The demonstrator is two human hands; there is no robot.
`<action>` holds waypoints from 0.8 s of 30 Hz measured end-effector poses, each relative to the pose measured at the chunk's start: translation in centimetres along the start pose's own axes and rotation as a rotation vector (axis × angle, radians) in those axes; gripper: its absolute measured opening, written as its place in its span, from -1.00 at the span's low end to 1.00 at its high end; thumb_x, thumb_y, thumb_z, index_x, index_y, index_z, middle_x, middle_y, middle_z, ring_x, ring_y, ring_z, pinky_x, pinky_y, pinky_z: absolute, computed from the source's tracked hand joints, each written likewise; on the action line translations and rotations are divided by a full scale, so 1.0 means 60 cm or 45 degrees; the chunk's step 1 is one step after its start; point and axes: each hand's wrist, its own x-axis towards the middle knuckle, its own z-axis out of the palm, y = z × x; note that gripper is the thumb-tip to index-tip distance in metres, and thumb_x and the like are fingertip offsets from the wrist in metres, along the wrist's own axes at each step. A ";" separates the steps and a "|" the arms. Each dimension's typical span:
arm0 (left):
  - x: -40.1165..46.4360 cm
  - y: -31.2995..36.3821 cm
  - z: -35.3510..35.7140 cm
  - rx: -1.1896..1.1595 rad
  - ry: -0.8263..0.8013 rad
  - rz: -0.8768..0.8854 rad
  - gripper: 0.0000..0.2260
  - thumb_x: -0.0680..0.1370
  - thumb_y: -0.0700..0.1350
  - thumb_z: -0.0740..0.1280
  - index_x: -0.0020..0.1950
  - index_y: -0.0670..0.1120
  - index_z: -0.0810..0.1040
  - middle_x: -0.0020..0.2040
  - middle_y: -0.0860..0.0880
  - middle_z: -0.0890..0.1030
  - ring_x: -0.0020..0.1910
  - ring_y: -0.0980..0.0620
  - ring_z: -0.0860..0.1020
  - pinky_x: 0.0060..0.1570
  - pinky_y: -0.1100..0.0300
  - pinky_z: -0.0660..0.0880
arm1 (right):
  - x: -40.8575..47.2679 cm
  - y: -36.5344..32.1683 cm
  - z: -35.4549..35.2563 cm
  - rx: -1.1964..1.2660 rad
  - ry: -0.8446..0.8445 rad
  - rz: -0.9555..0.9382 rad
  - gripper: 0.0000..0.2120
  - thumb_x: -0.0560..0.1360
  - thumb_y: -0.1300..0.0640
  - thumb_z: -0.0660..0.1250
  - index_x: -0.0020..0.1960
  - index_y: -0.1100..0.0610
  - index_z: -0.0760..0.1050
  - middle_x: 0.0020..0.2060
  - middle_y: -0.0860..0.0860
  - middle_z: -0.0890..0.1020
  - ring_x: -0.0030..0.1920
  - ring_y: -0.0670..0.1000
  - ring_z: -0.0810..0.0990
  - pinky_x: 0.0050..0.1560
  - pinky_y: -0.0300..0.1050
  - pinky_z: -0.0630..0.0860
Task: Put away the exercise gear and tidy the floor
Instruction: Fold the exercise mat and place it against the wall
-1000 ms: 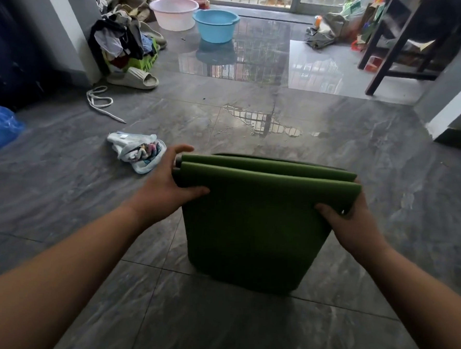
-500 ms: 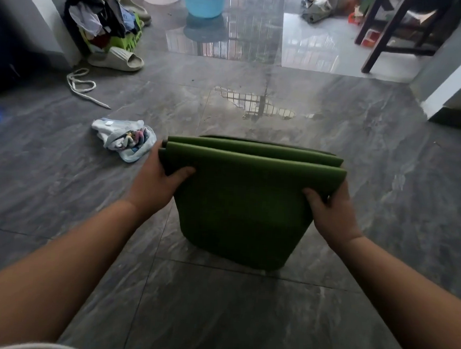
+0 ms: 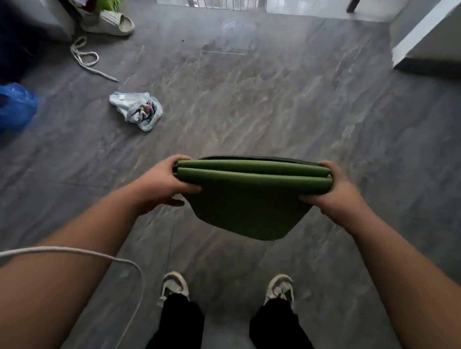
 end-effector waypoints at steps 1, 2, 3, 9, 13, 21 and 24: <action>-0.033 0.009 0.013 -0.075 -0.048 -0.062 -0.50 0.39 -0.35 0.52 0.18 0.11 0.51 0.15 -0.10 0.57 0.10 -0.13 0.61 -0.15 -0.11 0.63 | -0.035 -0.009 -0.013 0.007 -0.039 0.107 -0.34 0.36 0.21 0.56 0.33 -0.14 0.35 0.02 0.00 0.52 -0.09 0.01 0.53 -0.21 0.07 0.62; -0.054 0.012 0.025 -0.152 -0.063 -0.077 -0.50 0.39 -0.39 0.50 0.19 0.05 0.50 0.16 -0.14 0.56 0.11 -0.17 0.60 -0.17 -0.09 0.63 | -0.060 -0.009 -0.015 0.049 -0.054 0.180 -0.34 0.39 0.22 0.53 0.34 -0.15 0.33 0.02 0.00 0.48 -0.06 0.05 0.52 -0.26 0.11 0.64; -0.079 0.021 0.037 -0.191 -0.069 -0.077 -0.48 0.37 -0.42 0.49 0.20 -0.01 0.49 0.17 -0.18 0.54 0.12 -0.19 0.59 -0.18 -0.05 0.63 | -0.091 -0.012 -0.026 0.083 -0.059 0.237 -0.35 0.40 0.26 0.52 0.34 -0.15 0.33 0.02 0.00 0.46 -0.04 0.08 0.52 -0.25 0.18 0.65; -0.228 0.081 0.107 -0.370 -0.170 -0.258 -0.47 0.15 -0.33 0.20 0.12 -0.17 0.47 0.04 -0.24 0.45 -0.03 -0.17 0.49 -0.10 -0.04 0.54 | -0.298 -0.029 -0.107 0.531 -0.007 0.480 -0.42 0.32 0.47 0.28 0.26 0.05 0.34 0.00 0.12 0.46 -0.03 0.13 0.52 0.09 0.36 0.56; -0.277 0.128 0.158 -0.371 -0.227 -0.448 -0.61 0.43 -0.09 0.32 0.20 -0.26 0.51 -0.10 -0.20 0.53 -0.18 -0.12 0.53 -0.10 -0.01 0.55 | -0.414 -0.029 -0.160 1.012 0.164 0.652 -0.78 0.43 0.29 0.16 0.03 0.10 0.42 -0.04 0.18 0.47 -0.14 0.12 0.49 -0.23 0.01 0.58; -0.370 0.241 0.290 0.086 -0.239 -0.152 -0.75 0.40 -0.10 0.55 -0.11 -0.24 0.60 -0.17 -0.26 0.58 -0.26 -0.13 0.57 -0.10 -0.11 0.56 | -0.594 0.038 -0.222 0.933 0.795 0.821 -0.66 0.24 -0.10 0.47 -0.16 0.10 0.49 -0.05 0.27 0.62 -0.10 0.21 0.61 -0.02 0.33 0.58; -0.411 0.282 0.353 0.215 -0.402 -0.139 -0.52 0.21 -0.03 0.59 -0.04 -0.29 0.58 -0.12 -0.28 0.59 -0.26 -0.15 0.58 -0.20 -0.01 0.52 | -0.687 0.046 -0.253 1.209 0.938 0.867 -0.63 0.37 0.07 0.49 0.05 0.12 0.39 0.02 0.23 0.56 -0.12 0.17 0.58 -0.15 0.10 0.61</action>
